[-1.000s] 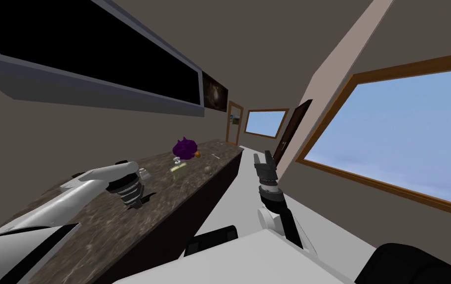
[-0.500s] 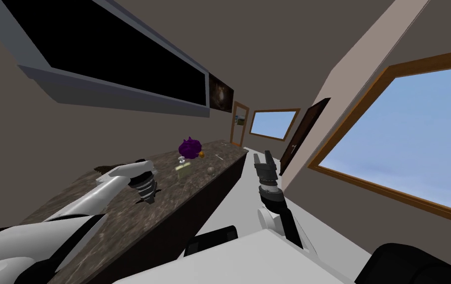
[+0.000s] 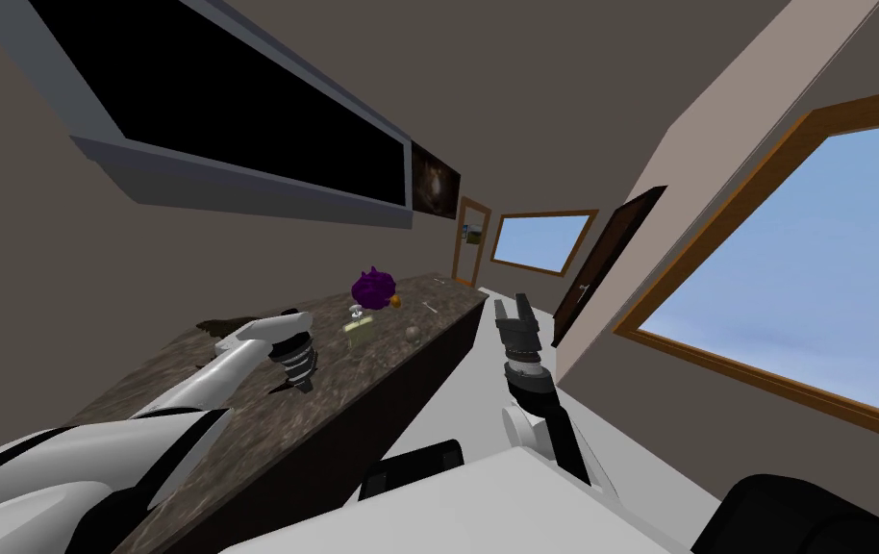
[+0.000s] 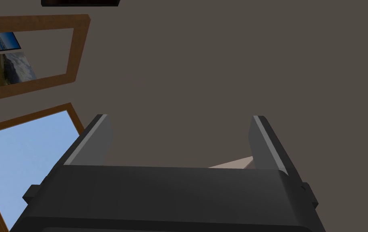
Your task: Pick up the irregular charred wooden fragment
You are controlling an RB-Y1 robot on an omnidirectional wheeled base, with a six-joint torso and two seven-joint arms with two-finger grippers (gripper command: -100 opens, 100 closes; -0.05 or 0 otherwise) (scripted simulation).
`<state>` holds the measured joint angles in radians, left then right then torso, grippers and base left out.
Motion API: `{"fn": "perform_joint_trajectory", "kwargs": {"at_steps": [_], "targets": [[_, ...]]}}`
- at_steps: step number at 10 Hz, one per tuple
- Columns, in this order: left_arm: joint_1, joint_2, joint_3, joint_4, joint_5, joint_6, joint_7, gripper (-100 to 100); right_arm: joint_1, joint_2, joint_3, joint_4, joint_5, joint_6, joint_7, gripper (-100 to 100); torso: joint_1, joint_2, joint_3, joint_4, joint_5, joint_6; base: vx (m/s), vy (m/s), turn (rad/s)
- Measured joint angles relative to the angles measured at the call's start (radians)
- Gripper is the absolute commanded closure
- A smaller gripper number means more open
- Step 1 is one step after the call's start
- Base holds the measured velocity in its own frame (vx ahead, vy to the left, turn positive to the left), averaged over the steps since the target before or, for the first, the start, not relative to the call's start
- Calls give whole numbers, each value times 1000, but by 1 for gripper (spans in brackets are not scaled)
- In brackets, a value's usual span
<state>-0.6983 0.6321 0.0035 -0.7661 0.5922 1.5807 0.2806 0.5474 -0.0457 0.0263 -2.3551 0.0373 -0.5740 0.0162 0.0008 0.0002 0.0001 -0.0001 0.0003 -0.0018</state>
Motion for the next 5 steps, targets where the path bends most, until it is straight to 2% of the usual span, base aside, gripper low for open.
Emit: {"fn": "perform_joint_trajectory", "kwargs": {"at_steps": [5], "targets": [[0,0,0,0,0,0,0,-100,0,0,0,0,0,0,0,0,1,1,0,0,0,0,1,-1,5]]}}
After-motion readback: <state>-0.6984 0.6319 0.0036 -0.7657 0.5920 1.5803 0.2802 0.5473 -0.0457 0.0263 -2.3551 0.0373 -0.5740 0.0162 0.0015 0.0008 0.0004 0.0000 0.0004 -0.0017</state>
